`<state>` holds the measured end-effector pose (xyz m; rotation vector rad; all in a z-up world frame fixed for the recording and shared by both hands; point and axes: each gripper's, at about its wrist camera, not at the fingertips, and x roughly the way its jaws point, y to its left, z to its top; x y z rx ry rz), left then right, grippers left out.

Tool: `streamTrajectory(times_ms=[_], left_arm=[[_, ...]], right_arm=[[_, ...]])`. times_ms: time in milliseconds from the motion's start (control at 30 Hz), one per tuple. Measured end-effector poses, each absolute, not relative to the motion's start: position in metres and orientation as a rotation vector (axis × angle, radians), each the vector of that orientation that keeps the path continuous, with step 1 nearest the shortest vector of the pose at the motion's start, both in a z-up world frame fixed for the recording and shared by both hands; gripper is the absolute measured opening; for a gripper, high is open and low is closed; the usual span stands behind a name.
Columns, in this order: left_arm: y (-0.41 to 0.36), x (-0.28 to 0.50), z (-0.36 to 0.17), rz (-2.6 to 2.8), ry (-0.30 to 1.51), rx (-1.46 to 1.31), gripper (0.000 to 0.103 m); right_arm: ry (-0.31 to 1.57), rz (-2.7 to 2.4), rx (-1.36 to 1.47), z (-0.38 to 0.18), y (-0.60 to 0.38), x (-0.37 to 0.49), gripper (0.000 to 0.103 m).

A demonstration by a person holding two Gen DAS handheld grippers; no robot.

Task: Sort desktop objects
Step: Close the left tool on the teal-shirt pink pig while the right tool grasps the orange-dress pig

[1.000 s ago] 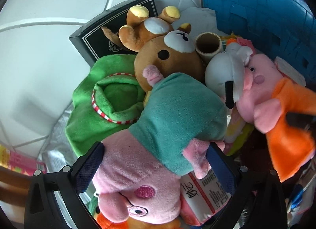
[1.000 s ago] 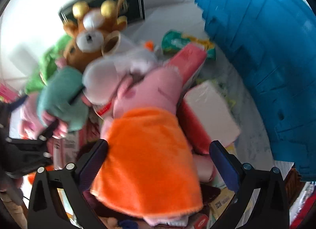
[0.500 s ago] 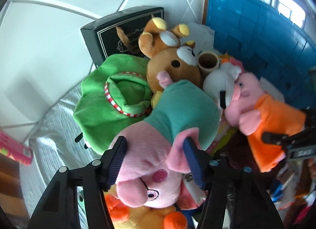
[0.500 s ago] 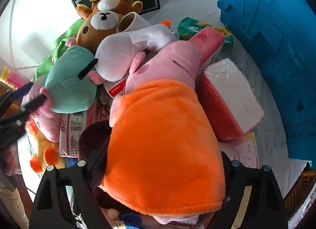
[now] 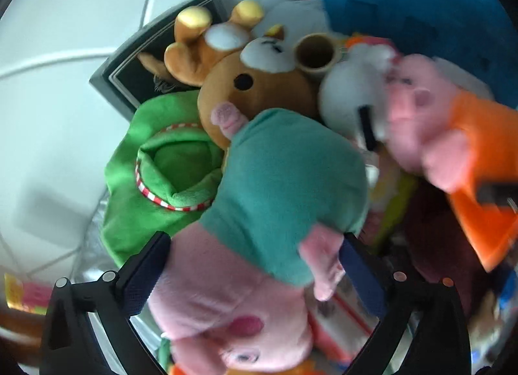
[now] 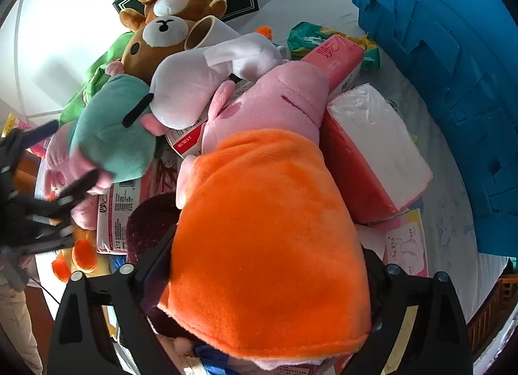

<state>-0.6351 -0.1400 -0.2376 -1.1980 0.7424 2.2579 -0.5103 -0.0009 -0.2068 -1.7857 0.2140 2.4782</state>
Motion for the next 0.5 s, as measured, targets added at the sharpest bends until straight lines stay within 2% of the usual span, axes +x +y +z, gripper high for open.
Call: streamTrajectory(times_ms=[67, 200, 300, 333, 367, 400, 433, 500], left_arm=[[-0.143, -0.637, -0.231, 2.301, 0.649, -1.184, 0.102], [-0.154, -0.631, -0.222, 2.349, 0.545, -1.183, 0.090], [-0.166, -0.623, -0.208, 2.377, 0.447, -1.190, 0.073], [-0.171, -0.619, -0.200, 2.384, 0.411, -1.189, 0.063], [-0.174, -0.617, -0.195, 2.385, 0.388, -1.187, 0.047], [-0.177, -0.614, -0.189, 2.385, 0.366, -1.184, 0.041], [-0.179, -0.614, -0.184, 2.375, 0.342, -1.195, 0.038], [-0.182, -0.614, -0.177, 2.360, 0.308, -1.213, 0.039]], right_arm=[[0.182, 2.473, -1.778, -0.211, -0.004, -0.515, 0.100], [0.181, 2.490, -1.721, -0.218, -0.003, -0.524, 0.099], [0.157, 2.507, -1.690, -0.216, -0.007, -0.523, 0.087], [0.146, 2.516, -1.683, -0.213, -0.008, -0.521, 0.084], [0.145, 2.525, -1.678, -0.210, -0.009, -0.518, 0.084], [0.155, 2.533, -1.678, -0.204, -0.009, -0.512, 0.083], [0.168, 2.542, -1.679, -0.198, -0.009, -0.507, 0.081], [0.162, 2.551, -1.685, -0.189, -0.005, -0.496, 0.080]])
